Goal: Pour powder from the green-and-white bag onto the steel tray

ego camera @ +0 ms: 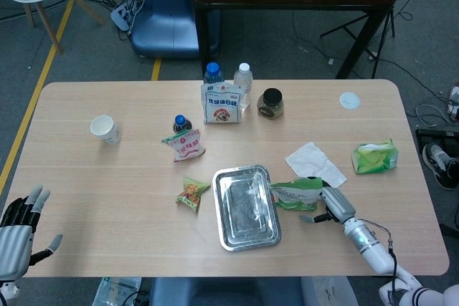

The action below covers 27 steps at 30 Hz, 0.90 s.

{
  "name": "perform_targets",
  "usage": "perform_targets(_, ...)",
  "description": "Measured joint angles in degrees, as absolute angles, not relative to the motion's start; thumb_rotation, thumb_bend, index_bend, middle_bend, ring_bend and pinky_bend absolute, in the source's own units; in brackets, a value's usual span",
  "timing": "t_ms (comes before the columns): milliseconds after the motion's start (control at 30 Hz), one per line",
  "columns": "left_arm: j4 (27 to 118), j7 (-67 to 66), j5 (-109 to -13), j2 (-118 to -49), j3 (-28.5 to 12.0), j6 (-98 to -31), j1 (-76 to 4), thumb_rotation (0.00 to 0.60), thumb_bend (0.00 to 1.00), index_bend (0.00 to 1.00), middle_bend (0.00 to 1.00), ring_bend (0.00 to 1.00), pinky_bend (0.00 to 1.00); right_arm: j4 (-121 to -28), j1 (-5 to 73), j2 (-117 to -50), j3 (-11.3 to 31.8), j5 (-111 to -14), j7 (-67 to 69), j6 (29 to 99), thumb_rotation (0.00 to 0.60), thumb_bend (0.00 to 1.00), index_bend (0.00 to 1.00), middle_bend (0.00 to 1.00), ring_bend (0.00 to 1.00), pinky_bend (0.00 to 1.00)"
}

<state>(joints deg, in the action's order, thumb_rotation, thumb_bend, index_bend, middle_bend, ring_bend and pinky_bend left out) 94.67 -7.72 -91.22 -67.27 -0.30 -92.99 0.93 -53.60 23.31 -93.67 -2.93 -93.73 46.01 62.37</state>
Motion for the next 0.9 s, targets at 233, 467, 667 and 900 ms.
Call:
perform_targets(233,94.71,-7.64,-91.22,-67.34,-0.41,-93.03,0.95,0.600,0.22,0.04,0.03,0.09,0.06,-49.82,24.26,-96.09,-3.61,-94.55,47.74,63.26,0.600,0.32,0.31,0.36,0.20,0.24)
perform_targets(467,94.60,-7.39,-91.38,-67.17,-0.51,-93.00,0.84,0.600,0.22,0.04,0.03,0.09,0.06,-46.18,24.96,-98.12,-3.76,-95.38,49.48,66.05,0.600,0.62,0.42,0.44,0.31,0.41)
perform_targets(667,94.31,-7.16,-91.15,-67.34,-0.49,-92.68,0.79,0.600,0.22,0.04,0.03,0.09,0.06,-44.87,25.24,-98.63,-4.08,-96.08,49.71,68.46,0.600,0.72,0.47,0.48,0.38,0.47)
perform_targets(900,94.05,-6.96,-91.21,-67.41,-0.62,-92.47,0.56,0.600,0.22,0.04,0.03,0.09,0.06,-46.01,25.32,-97.38,-3.98,-96.20,48.09,70.61,0.600,0.77,0.52,0.51,0.41,0.51)
